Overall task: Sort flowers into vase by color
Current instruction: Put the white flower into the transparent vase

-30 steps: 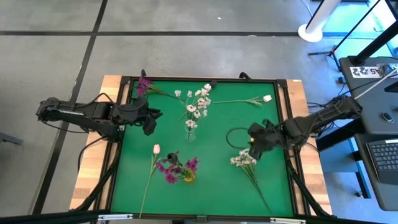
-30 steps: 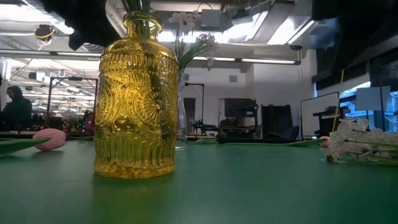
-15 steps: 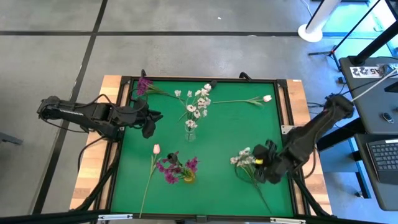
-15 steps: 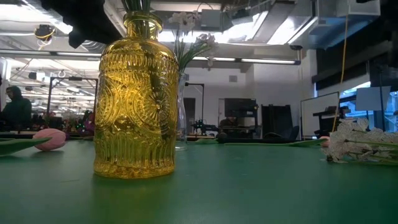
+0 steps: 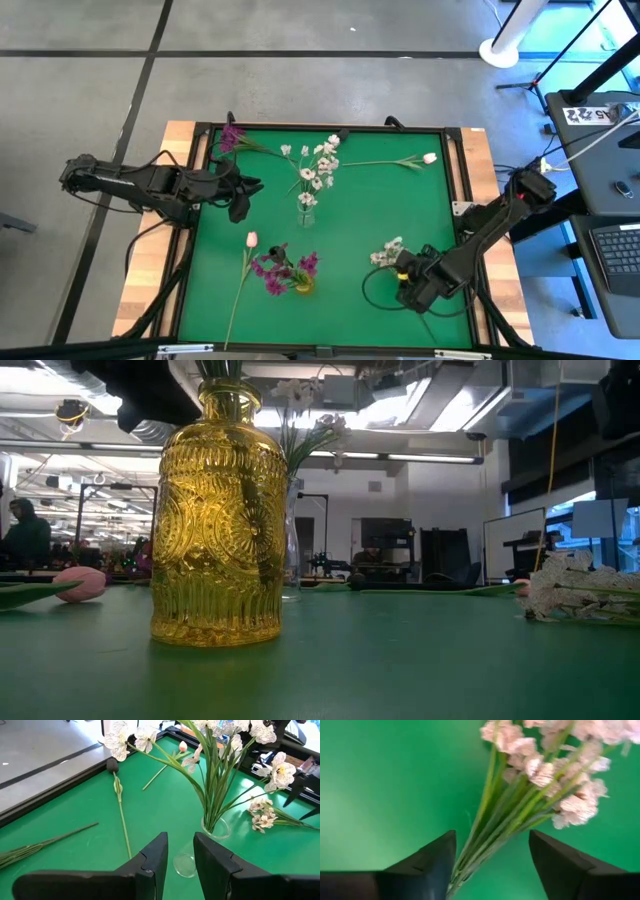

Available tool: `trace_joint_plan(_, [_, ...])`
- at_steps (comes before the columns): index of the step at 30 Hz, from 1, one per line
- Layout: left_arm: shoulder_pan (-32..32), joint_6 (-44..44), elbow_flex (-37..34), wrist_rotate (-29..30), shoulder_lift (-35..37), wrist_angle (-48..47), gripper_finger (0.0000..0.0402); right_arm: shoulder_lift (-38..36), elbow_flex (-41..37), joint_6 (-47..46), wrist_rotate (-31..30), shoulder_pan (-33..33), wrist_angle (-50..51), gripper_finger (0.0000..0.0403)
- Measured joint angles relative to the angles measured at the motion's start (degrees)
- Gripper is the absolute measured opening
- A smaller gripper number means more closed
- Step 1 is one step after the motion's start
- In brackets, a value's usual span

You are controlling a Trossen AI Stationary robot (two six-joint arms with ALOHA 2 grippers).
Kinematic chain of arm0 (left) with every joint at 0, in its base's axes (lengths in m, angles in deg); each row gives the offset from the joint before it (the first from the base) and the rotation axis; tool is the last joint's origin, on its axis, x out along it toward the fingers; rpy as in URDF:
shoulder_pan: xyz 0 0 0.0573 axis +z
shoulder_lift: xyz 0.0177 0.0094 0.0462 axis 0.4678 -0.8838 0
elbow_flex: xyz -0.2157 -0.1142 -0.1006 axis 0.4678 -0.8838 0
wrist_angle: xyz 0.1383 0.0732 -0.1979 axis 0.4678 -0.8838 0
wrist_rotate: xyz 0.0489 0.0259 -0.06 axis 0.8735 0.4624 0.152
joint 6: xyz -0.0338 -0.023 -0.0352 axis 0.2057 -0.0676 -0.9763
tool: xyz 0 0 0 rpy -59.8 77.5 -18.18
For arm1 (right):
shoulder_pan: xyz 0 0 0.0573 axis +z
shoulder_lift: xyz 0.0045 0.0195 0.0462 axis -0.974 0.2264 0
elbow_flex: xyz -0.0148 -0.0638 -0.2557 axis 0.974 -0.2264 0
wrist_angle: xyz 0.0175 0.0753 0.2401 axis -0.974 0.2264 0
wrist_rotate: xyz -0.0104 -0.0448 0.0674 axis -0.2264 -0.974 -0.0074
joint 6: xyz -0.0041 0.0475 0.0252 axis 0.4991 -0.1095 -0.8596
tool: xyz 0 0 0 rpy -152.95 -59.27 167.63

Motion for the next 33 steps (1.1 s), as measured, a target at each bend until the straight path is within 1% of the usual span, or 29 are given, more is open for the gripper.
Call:
trace_joint_plan(4, [0.0,0.02,0.0,0.0,0.01,0.02,0.0089,0.0,0.0,-3.76,-1.28,-0.04,1.75,0.0293])
trace_joint_plan(7, [0.0,-0.11,-0.02,-0.02,0.0,0.02,0.0089,0.12,-0.69,-6.33,-1.57,-0.04,2.55,0.0307])
trace_joint_plan(9, [0.0,-0.11,-0.02,-0.02,0.0,0.07,0.0089,0.24,-3.0,-8.05,-2.59,-0.04,1.03,0.0309])
trace_joint_plan(13, [0.02,-0.15,-0.02,-0.02,-0.31,0.15,0.0089,0.74,-9.66,-9.56,-0.32,-0.04,-8.35,0.03])
trace_joint_plan(16, [0.02,-0.19,-0.02,-0.07,-0.39,0.15,0.0089,0.18,-12.79,-10.13,-0.01,-0.04,-12.87,0.029])
trace_joint_plan(21, [0.02,-0.31,-0.02,-0.06,-0.39,0.32,0.0089,0.38,-12.09,-9.14,-0.46,-0.04,-12.07,0.0268])
trace_joint_plan(25, [0.02,-0.41,-0.02,-0.07,-0.39,0.31,0.0089,-0.45,-11.62,-7.14,-0.82,-0.03,-11.61,0.0239])
trace_joint_plan(29, [0.02,-0.53,-0.02,-0.06,-0.4,0.31,0.0089,-1.93,-11.52,-6.26,-1.43,-0.04,-12.68,0.0195])
trace_joint_plan(33, [0.02,-0.59,-0.02,-0.04,-0.42,0.31,0.0089,-3.31,-11.54,-4.62,-3.1,-0.04,-12.41,0.0138])
